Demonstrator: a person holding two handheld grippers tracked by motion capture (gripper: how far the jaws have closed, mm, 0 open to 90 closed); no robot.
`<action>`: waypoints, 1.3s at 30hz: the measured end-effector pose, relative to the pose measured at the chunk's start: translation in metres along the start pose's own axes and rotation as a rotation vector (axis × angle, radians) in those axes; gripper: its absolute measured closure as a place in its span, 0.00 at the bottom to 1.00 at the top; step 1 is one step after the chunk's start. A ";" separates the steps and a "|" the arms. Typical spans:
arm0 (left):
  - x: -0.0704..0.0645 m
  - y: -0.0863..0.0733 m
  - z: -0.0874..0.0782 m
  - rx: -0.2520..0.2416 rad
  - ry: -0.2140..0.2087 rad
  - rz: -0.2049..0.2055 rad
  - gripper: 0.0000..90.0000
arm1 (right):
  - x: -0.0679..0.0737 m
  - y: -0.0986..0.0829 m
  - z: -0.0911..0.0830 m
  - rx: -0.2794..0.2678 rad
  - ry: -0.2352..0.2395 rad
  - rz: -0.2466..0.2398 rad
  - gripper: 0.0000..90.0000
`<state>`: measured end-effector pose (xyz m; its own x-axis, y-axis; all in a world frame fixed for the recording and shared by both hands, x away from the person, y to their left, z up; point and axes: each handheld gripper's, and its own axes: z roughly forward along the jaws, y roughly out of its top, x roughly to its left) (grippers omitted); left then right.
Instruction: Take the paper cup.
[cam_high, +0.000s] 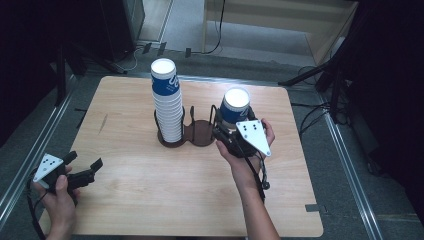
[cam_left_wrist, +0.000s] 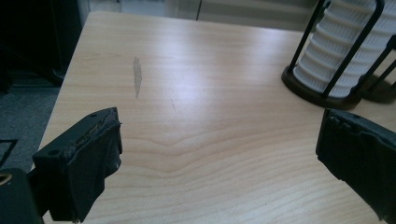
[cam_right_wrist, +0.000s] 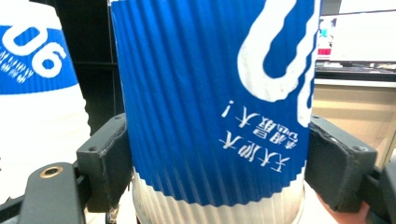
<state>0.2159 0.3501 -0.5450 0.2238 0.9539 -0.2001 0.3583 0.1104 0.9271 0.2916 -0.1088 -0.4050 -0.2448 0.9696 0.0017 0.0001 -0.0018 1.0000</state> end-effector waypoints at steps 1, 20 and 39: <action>-0.002 0.001 0.000 -0.001 0.001 0.007 0.01 | 0.000 -0.002 -0.002 0.003 0.005 0.004 0.20; -0.062 0.032 0.004 -0.041 -0.145 0.081 0.01 | -0.005 -0.019 -0.030 0.049 0.075 -0.019 0.20; -0.131 0.083 0.026 -0.040 -0.397 0.154 0.01 | -0.003 -0.054 -0.051 0.112 0.091 -0.014 0.20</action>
<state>0.2402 0.2271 -0.4501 0.6064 0.7793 -0.1577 0.2596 -0.0066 0.9657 0.2430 -0.1239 -0.4589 -0.3320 0.9432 -0.0075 0.1031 0.0442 0.9937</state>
